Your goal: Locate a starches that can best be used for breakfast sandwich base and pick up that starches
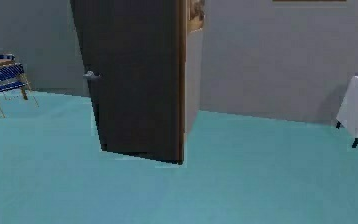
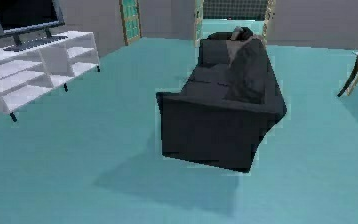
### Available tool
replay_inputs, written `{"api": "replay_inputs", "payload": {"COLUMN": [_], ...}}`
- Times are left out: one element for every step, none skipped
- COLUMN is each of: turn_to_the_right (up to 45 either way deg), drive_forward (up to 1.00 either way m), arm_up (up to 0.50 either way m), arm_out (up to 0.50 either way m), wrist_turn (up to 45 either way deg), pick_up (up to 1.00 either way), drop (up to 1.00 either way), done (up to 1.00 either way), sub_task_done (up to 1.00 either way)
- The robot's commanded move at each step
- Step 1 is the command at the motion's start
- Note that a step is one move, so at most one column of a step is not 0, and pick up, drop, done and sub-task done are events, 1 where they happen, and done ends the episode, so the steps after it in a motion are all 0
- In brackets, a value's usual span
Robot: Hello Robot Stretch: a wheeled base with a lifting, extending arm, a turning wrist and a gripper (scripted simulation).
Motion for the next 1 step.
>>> {"api": "replay_inputs", "payload": {"turn_to_the_right": [-45.0], "drive_forward": [0.0], "arm_up": [0.0], "arm_out": [0.0], "wrist_turn": [0.0], "pick_up": [0.0], "drop": [0.0], "done": [0.0], "sub_task_done": [0.0]}}
